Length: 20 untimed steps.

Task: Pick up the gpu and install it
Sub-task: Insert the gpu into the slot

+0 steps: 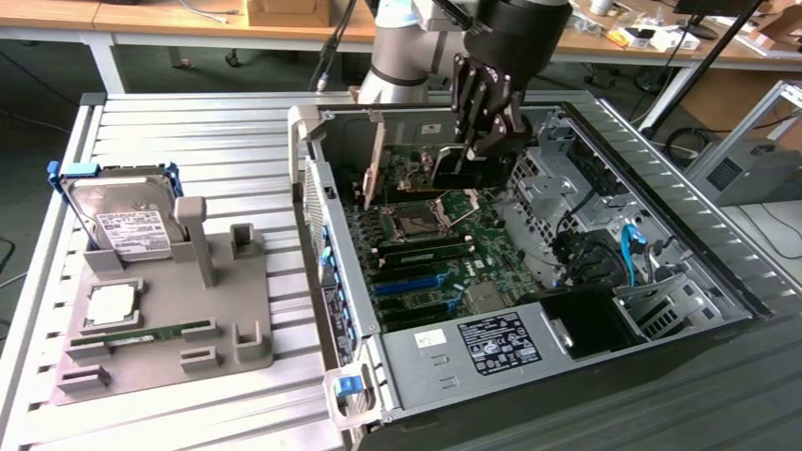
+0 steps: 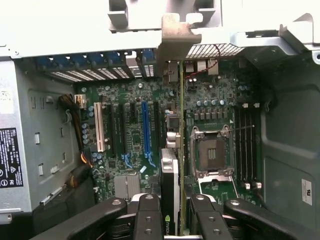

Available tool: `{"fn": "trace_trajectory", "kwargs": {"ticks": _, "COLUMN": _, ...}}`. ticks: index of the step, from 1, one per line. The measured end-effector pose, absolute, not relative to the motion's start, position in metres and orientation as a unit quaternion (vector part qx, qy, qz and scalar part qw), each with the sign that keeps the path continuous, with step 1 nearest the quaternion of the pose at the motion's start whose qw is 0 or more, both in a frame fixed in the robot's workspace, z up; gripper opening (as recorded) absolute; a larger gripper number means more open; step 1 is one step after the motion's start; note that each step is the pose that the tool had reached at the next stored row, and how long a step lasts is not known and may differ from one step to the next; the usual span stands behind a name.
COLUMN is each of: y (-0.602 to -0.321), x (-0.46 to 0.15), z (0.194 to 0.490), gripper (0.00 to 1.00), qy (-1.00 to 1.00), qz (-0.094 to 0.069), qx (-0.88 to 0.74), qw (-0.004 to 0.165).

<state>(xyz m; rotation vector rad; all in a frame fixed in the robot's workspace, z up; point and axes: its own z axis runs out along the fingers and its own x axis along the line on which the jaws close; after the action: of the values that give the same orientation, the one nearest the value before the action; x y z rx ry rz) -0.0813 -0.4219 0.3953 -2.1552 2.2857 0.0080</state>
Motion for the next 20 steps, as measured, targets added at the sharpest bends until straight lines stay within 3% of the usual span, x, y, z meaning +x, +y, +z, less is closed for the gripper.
{"fn": "trace_trajectory", "kwargs": {"ticks": 20, "y": -0.422, "x": -0.081, "z": 0.376, "gripper": 0.27, "qy": 0.722, "qz": -0.001, "qx": -0.692, "qw": 0.004}}
